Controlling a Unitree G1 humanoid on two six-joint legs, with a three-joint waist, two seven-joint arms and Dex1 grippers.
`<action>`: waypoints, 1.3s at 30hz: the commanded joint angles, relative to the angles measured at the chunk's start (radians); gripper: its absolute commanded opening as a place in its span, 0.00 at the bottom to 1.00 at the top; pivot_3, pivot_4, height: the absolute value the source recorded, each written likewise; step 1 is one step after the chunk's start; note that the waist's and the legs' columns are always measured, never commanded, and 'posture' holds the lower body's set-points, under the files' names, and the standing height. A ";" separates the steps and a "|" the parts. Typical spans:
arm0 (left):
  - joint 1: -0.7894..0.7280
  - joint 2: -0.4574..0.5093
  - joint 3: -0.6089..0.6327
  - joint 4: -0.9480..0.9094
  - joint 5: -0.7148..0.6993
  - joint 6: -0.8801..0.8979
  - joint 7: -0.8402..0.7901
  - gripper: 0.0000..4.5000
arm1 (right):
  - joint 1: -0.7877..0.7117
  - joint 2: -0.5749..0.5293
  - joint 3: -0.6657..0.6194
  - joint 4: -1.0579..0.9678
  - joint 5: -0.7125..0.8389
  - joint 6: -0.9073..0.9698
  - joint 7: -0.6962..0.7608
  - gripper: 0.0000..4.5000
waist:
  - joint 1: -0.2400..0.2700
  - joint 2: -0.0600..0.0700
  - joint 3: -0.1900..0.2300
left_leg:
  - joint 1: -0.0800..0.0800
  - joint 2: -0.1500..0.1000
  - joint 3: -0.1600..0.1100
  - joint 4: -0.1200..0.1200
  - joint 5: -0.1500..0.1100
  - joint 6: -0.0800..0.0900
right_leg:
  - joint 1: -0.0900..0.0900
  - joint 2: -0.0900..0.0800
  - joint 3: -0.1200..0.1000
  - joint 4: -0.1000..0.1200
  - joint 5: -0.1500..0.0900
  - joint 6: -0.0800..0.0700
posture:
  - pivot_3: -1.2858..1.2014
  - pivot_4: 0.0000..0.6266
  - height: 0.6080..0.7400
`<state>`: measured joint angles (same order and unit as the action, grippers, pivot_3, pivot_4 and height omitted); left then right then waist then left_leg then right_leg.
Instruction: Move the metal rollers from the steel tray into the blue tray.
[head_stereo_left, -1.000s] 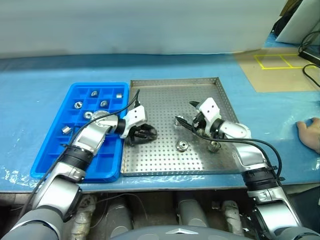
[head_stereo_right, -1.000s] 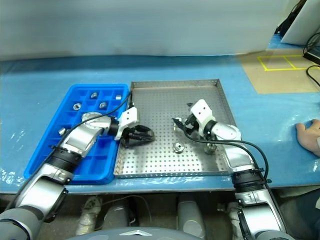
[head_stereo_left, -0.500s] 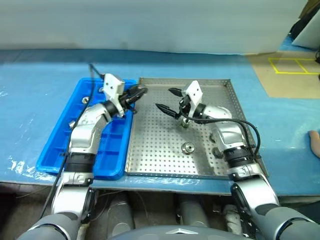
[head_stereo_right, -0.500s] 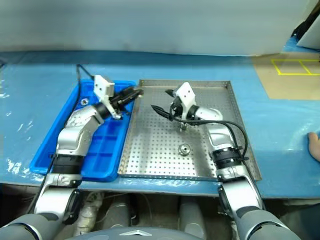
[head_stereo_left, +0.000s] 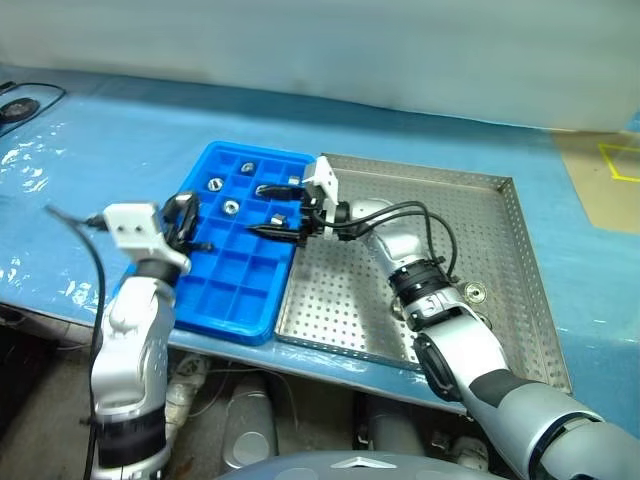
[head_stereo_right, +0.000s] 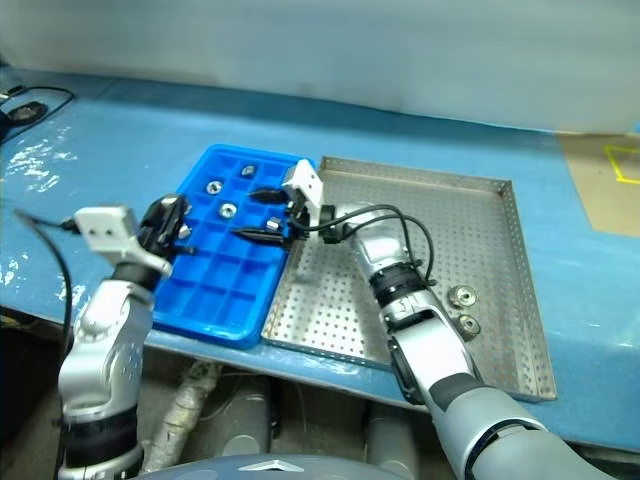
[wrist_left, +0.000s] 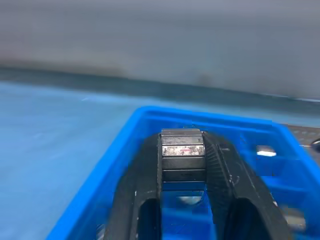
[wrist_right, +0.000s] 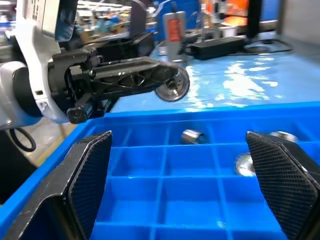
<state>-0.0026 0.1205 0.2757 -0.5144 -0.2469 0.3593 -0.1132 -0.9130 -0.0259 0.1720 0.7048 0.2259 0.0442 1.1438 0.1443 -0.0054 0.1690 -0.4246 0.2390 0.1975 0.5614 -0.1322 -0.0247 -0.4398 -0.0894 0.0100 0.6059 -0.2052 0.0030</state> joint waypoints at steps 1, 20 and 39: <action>0.099 -0.024 -0.001 -0.131 0.026 0.009 0.059 0.17 | -0.040 0.027 0.011 0.032 -0.011 -0.057 0.038 1.00 | 0.013 0.000 0.000 | -0.002 0.000 -0.002 0.000 0.000 0.000 | 0.000 0.000 -0.002 0.000 0.000 0.000 | 0.69 0.24 1.00; 0.131 -0.063 -0.037 -0.091 0.022 0.110 0.138 0.55 | 0.012 -0.026 -0.003 0.023 -0.068 -0.089 -0.019 1.00 | 0.057 0.000 0.000 | -0.013 0.000 -0.022 0.001 0.005 -0.007 | 0.000 0.001 -0.012 0.001 -0.001 -0.002 | 0.64 0.24 1.00; -0.545 0.109 -0.284 0.699 -0.029 -0.191 -0.512 0.84 | 0.446 -0.324 -0.160 -0.655 -0.046 0.188 -0.353 1.00 | -0.111 0.001 -0.001 | -0.009 -0.003 -0.020 0.005 0.009 -0.012 | 0.003 0.001 -0.008 0.003 0.001 0.000 | 0.34 0.24 1.00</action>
<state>-0.5116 0.2326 0.0192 0.1392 -0.2889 0.2373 -0.5643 -0.4816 -0.3434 0.0358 0.1438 0.1599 0.2066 0.8214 0.0329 -0.0042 0.1684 -0.4334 0.2363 0.1776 0.5665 -0.1233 -0.0369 -0.4367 -0.0881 0.0029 0.6091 -0.2047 0.0029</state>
